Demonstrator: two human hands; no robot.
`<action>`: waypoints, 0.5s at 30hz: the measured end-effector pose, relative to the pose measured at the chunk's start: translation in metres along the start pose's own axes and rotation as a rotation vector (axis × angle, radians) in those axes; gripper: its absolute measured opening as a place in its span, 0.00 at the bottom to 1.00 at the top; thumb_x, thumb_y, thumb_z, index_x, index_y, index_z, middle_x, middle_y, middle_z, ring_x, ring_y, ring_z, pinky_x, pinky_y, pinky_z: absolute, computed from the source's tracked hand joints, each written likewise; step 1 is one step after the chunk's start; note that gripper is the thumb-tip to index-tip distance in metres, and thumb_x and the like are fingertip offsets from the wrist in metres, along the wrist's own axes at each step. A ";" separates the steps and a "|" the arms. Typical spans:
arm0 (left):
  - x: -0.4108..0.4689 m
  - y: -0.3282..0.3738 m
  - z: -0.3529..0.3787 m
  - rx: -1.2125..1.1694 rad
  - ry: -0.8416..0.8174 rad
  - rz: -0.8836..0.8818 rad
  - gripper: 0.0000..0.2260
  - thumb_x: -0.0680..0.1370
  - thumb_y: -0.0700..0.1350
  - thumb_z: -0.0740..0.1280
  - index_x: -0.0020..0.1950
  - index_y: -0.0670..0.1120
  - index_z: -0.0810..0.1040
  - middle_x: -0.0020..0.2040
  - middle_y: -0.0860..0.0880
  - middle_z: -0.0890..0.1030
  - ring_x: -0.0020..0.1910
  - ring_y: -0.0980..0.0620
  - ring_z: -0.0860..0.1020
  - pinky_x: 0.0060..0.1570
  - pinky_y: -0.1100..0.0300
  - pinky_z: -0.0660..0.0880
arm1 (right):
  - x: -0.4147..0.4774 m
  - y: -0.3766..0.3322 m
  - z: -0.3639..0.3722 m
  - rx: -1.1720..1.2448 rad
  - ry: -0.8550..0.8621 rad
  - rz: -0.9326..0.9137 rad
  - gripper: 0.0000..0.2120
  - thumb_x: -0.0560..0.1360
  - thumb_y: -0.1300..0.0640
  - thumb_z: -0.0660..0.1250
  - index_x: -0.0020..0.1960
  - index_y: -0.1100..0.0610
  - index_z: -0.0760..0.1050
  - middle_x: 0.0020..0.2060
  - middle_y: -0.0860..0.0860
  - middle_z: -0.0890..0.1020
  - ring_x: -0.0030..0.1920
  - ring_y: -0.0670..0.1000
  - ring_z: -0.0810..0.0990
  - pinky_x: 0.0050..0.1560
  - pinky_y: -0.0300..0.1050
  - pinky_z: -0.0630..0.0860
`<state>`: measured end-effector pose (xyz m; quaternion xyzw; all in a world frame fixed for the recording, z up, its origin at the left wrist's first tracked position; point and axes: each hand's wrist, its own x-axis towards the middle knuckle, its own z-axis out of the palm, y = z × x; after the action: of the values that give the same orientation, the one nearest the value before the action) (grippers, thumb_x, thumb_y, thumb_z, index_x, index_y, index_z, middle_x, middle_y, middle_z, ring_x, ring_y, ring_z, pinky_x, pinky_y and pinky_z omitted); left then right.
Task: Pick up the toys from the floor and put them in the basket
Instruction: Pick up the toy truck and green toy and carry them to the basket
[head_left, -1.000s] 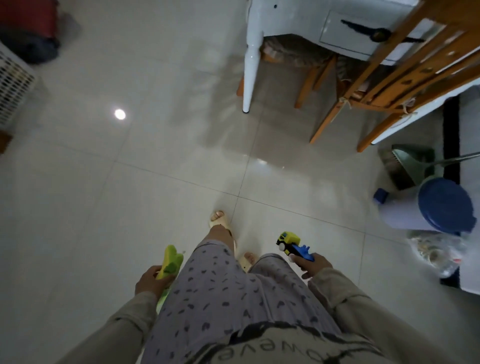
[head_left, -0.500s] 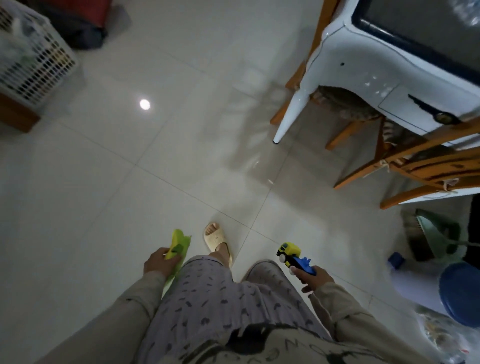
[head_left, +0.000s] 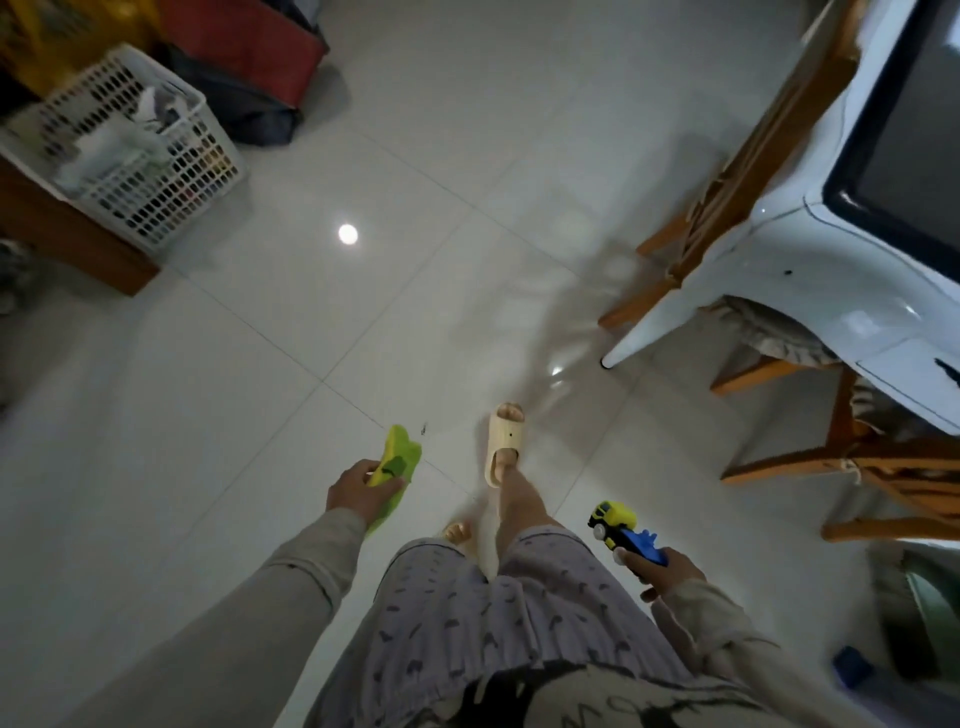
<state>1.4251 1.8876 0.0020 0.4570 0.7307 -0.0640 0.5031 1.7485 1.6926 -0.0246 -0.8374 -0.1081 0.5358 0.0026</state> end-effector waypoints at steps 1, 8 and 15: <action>0.006 0.002 -0.004 -0.010 -0.001 -0.019 0.27 0.67 0.56 0.69 0.61 0.43 0.76 0.60 0.40 0.80 0.59 0.41 0.77 0.58 0.54 0.71 | 0.007 -0.020 -0.005 -0.007 -0.003 -0.008 0.26 0.72 0.46 0.70 0.60 0.64 0.73 0.45 0.56 0.79 0.40 0.57 0.80 0.44 0.43 0.71; 0.037 0.018 -0.025 -0.158 0.020 -0.251 0.34 0.58 0.57 0.63 0.60 0.41 0.77 0.59 0.39 0.80 0.58 0.40 0.77 0.57 0.54 0.71 | 0.060 -0.185 -0.049 -0.070 -0.058 -0.144 0.27 0.72 0.45 0.70 0.62 0.63 0.72 0.47 0.58 0.79 0.43 0.58 0.79 0.49 0.51 0.76; 0.060 0.055 -0.037 -0.405 0.132 -0.381 0.39 0.54 0.61 0.64 0.56 0.37 0.80 0.55 0.35 0.81 0.56 0.37 0.79 0.59 0.49 0.74 | 0.097 -0.343 -0.095 -0.318 -0.071 -0.296 0.26 0.70 0.43 0.70 0.56 0.63 0.76 0.42 0.55 0.81 0.36 0.54 0.80 0.40 0.44 0.77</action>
<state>1.4356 1.9759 -0.0075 0.2049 0.8325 0.0195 0.5143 1.8115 2.0555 -0.0299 -0.7828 -0.3129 0.5350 -0.0545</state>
